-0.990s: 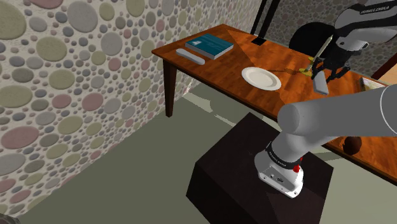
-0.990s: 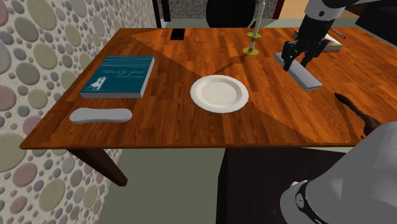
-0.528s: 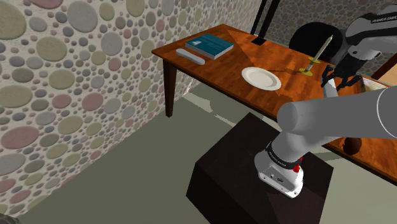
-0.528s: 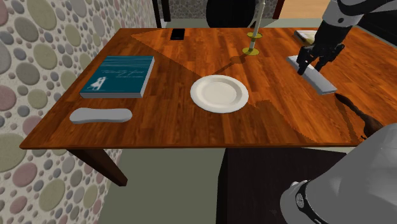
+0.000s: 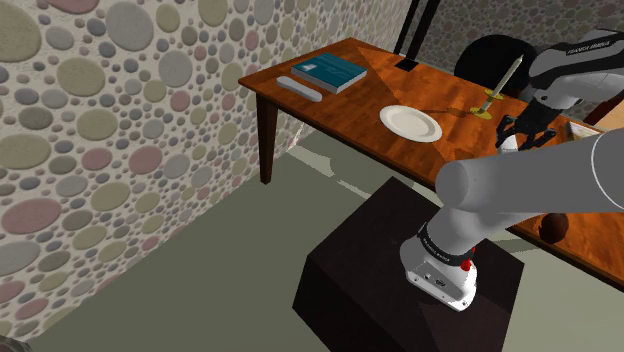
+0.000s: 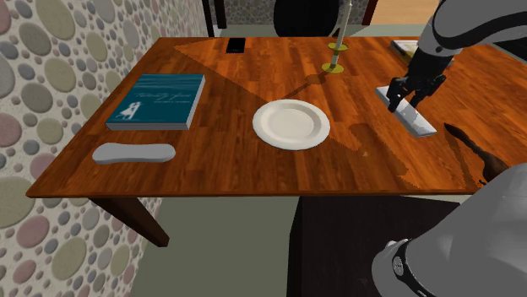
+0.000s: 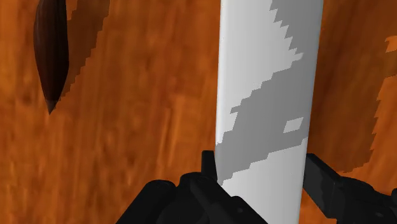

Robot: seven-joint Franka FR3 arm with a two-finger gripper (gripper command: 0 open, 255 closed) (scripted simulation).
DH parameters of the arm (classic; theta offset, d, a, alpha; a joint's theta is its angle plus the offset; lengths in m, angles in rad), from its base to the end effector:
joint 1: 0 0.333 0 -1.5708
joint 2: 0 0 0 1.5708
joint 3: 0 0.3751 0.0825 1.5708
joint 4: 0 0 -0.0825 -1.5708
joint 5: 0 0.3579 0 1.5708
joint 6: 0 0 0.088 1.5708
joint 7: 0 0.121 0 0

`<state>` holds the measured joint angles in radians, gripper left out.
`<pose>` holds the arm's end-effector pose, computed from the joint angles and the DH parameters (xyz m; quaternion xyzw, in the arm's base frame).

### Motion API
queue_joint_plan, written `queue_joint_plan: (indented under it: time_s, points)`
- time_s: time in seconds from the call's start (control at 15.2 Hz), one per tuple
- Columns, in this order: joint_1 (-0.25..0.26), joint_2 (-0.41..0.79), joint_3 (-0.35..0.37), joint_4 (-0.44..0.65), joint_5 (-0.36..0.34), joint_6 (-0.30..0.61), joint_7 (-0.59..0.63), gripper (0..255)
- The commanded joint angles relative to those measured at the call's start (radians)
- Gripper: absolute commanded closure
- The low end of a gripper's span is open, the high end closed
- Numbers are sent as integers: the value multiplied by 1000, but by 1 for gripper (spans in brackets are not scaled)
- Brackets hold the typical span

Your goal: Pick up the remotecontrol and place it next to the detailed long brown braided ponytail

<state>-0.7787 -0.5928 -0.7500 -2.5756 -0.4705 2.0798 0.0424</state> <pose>-0.0325 -0.3512 0.4506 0.8136 -0.5814 -0.0020 0.0098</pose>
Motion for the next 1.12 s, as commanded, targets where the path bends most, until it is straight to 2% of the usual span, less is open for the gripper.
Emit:
queue_joint_plan:
  time_s: [0.0,0.59,1.06]
  points:
    - [2,15,-15,-16,-5,32,-1,255]
    - [25,105,-87,-79,-20,186,-6,255]
    - [26,109,-90,-81,-21,192,-6,255]
